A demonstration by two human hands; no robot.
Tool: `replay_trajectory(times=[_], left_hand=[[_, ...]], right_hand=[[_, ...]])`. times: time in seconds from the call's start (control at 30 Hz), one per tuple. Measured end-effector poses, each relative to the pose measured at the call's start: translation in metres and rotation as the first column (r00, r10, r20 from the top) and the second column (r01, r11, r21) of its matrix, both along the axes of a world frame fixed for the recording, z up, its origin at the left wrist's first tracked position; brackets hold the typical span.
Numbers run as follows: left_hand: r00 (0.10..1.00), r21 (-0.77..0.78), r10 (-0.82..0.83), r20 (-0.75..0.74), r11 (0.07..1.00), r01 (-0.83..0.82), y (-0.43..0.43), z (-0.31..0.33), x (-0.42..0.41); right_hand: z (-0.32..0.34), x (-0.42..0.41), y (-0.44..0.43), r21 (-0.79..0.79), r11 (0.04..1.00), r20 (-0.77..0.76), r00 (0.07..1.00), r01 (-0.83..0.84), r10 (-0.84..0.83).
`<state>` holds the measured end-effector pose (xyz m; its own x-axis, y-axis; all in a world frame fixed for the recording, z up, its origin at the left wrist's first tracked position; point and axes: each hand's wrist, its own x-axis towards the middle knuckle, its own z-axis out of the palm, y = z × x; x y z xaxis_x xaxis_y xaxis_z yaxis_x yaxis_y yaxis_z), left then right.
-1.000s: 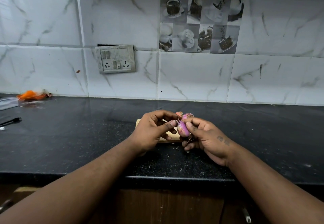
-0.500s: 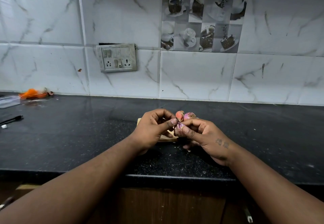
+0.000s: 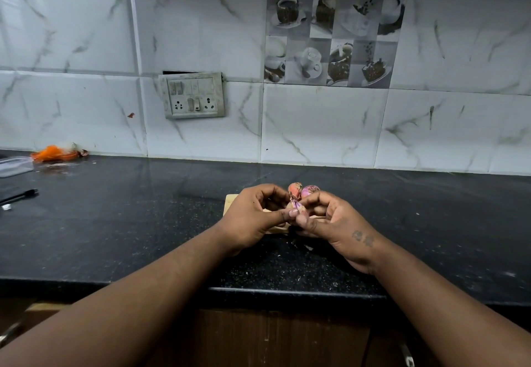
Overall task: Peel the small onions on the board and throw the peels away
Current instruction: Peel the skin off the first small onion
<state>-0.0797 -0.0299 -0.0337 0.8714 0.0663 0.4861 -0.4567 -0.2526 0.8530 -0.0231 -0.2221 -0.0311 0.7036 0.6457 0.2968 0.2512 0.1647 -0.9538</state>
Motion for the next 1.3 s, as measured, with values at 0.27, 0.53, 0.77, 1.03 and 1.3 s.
replay_trajectory(times=[0.27, 0.53, 0.77, 1.03, 1.3], left_hand=[[0.997, -0.065, -0.078, -0.005, 0.995, 0.078, -0.0027, 0.0014, -0.0009], [0.997, -0.005, -0.038, 0.063, 0.999, 0.039, -0.0032, 0.0032, -0.0016], [0.994, -0.132, -0.101, 0.05, 0.985, 0.107, -0.0049, 0.0026, 0.0005], [0.992, -0.19, -0.109, -0.06, 0.977, 0.096, -0.0062, 0.002, -0.0032], [0.99, -0.195, -0.137, -0.036, 0.972, 0.128, -0.0064, 0.0017, -0.0018]], right_hand=[[0.0015, 0.0014, 0.0008, 0.052, 0.997, 0.089, 0.994, 0.062, -0.067], [0.004, -0.0011, -0.0015, 0.1, 0.995, -0.01, 1.0, -0.002, 0.003], [0.0063, -0.0033, 0.0007, 0.108, 0.993, 0.0, 0.999, 0.037, -0.037], [0.006, -0.0009, 0.0013, 0.079, 0.988, 0.072, 0.987, 0.136, -0.142], [0.0069, 0.0004, 0.0005, 0.068, 0.984, 0.121, 0.978, 0.163, -0.17]])
